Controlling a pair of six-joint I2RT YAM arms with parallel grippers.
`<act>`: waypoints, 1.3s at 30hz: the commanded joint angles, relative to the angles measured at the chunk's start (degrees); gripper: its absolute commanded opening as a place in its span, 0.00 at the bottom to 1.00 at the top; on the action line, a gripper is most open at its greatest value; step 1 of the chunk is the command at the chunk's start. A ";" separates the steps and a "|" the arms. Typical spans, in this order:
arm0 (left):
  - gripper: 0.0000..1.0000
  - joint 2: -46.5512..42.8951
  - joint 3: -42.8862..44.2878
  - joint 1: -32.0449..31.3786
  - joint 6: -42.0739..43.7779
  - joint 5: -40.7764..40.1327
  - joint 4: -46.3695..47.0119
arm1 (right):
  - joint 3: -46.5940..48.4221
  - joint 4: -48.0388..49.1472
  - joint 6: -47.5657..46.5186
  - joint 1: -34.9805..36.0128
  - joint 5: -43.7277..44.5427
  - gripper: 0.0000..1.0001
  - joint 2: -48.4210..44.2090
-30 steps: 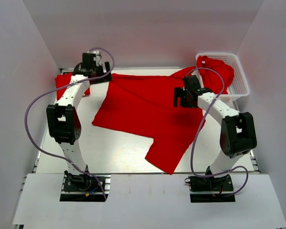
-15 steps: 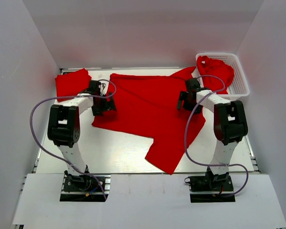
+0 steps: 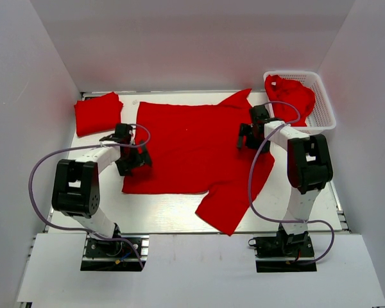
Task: Fold and stack the t-shirts
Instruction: Flatten out the tshirt, then grap the side of the flattened tshirt closest away from the robot with both arms
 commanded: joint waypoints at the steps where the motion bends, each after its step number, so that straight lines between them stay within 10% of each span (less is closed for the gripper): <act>1: 1.00 -1.06 7.54 -0.31 -0.93 -4.63 -4.15 | 1.36 1.04 -3.70 0.17 -1.64 0.90 -4.45; 12: 1.00 -11.31 6.72 1.01 -13.92 -11.85 -25.34 | -8.46 -7.49 -7.73 4.90 3.64 0.90 -27.61; 18: 1.00 -20.64 -9.37 2.06 -21.49 -9.12 -24.56 | -19.54 -8.80 -12.32 17.03 -3.66 0.90 -39.78; 27: 1.00 -26.54 -10.71 3.73 -25.80 -19.85 -18.85 | -26.31 -9.08 -10.57 30.74 -2.53 0.90 -41.90; 39: 0.71 -20.39 -16.85 4.26 -25.27 -17.83 -9.99 | -29.92 -6.17 -3.71 36.73 -3.93 0.90 -41.55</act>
